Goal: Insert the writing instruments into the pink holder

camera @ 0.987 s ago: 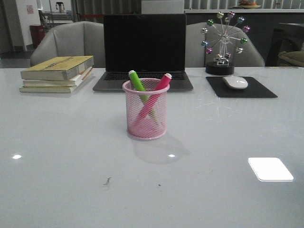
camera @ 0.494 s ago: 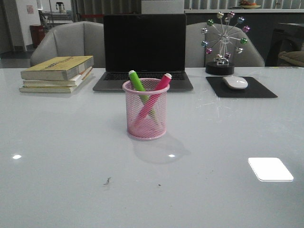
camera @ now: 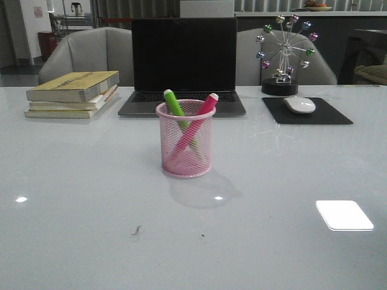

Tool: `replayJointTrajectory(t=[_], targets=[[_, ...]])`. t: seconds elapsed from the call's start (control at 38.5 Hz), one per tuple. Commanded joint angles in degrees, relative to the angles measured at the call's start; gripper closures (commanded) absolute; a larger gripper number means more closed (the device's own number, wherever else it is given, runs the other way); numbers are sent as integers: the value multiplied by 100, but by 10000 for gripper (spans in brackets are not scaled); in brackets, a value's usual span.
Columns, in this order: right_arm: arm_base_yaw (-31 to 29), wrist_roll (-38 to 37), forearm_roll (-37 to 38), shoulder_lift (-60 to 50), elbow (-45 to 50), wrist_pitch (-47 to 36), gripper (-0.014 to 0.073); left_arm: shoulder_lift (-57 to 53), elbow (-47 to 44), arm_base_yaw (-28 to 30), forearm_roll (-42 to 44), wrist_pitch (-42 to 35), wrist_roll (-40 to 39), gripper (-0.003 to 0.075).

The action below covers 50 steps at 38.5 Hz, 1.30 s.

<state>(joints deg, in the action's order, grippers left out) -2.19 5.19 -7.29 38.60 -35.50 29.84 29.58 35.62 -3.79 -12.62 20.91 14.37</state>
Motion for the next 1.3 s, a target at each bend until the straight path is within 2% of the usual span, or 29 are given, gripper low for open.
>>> replayJointTrajectory(t=[0.0, 0.42, 0.65, 0.83, 1.09, 1.27], targets=[[-31, 38, -50, -32, -140, -409, 544, 9, 158, 0, -93, -435, -16, 628], [-31, 38, -50, -45, -140, -458, 544, 9, 158, 0, -93, -435, -16, 628], [-31, 38, -3, -504, 29, -654, 544, 9, 158, 0, -93, -435, -16, 628], [-31, 38, -3, -1140, 736, -1278, 544, 9, 158, 0, -93, -435, -16, 628], [-31, 38, -3, -2391, 2245, -2324, 544, 9, 158, 0, -93, -435, -16, 628], [-31, 38, -3, -3143, 3031, -2510, 544, 9, 158, 0, -93, -435, -16, 628]])
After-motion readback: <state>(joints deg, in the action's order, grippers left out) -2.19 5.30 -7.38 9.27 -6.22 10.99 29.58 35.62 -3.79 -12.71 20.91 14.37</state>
